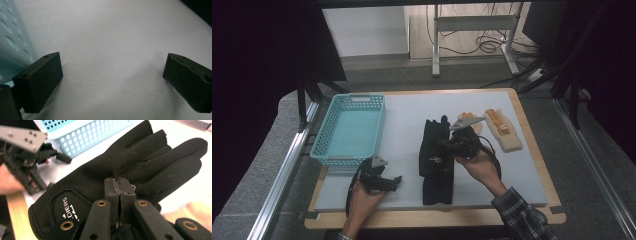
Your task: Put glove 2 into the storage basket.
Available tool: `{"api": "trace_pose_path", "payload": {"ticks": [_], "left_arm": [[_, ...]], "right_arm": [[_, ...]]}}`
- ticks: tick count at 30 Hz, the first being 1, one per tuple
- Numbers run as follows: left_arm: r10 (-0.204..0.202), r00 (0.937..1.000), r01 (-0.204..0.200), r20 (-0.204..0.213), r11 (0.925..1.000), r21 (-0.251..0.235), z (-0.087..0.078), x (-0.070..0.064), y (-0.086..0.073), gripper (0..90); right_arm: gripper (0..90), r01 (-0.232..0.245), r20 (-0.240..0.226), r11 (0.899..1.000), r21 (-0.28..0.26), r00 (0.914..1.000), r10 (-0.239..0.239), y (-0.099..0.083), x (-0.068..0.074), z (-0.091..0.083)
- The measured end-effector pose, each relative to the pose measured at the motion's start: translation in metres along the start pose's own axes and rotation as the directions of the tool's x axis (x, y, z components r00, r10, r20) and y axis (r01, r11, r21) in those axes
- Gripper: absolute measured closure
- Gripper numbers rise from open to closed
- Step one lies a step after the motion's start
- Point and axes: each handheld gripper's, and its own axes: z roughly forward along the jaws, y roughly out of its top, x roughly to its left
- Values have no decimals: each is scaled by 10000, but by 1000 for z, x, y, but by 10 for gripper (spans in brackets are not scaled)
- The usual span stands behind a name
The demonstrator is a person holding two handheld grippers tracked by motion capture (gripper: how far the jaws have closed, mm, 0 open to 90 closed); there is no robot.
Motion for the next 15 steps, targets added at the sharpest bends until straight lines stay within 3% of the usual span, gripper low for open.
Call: {"api": "trace_pose_path", "payload": {"ticks": [8, 15], "left_arm": [[-25, 10000, 25, -4, 10000, -13, 0, 0, 0, 26], [-70, 10000, 70, -19, 10000, -57, 0, -1, 0, 26]], "right_arm": [[862, -62, -76, 9985, 537, 9999, 66, -34, 12, -8], [859, -12, -124, 9924, 1233, 9999, 28, -59, 16, 15]]}}
